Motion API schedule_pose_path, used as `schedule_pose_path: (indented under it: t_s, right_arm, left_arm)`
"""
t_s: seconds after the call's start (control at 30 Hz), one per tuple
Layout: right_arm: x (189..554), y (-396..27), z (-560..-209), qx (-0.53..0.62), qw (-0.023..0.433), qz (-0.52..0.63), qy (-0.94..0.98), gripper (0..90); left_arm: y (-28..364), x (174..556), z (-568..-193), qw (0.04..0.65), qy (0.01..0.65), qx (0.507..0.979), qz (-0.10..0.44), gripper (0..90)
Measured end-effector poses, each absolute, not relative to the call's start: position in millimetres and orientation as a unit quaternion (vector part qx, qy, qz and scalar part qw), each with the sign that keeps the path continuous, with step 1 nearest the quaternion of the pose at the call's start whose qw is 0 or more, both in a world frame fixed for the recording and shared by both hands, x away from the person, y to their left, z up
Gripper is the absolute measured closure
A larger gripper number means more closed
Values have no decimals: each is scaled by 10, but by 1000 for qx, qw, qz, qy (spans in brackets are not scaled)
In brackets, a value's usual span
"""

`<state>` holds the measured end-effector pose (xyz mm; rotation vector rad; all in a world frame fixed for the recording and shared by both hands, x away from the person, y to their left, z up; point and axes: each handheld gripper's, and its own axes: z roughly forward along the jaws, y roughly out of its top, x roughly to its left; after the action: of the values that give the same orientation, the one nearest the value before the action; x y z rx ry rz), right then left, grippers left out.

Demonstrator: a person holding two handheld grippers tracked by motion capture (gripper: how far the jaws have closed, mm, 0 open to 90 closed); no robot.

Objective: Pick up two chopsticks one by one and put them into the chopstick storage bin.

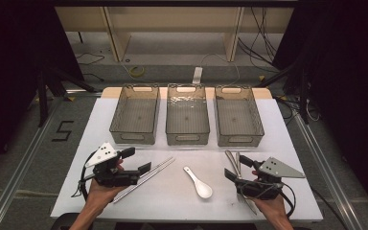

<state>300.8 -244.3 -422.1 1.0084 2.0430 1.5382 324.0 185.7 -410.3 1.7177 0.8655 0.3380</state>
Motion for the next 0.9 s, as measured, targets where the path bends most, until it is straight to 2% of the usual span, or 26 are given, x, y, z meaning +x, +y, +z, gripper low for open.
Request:
schedule_pose_path:
  t_s: [0.53,0.9]
  right_arm:
    - [3015,-2449,-4221,364,192,545,730,278]
    - [3033,-2455,-4231,367,188,539,734,279]
  left_arm:
    - [1871,3304,-4112,531,382,743,143,153]
    - [1835,3441,-4161,435,391,800,133,159]
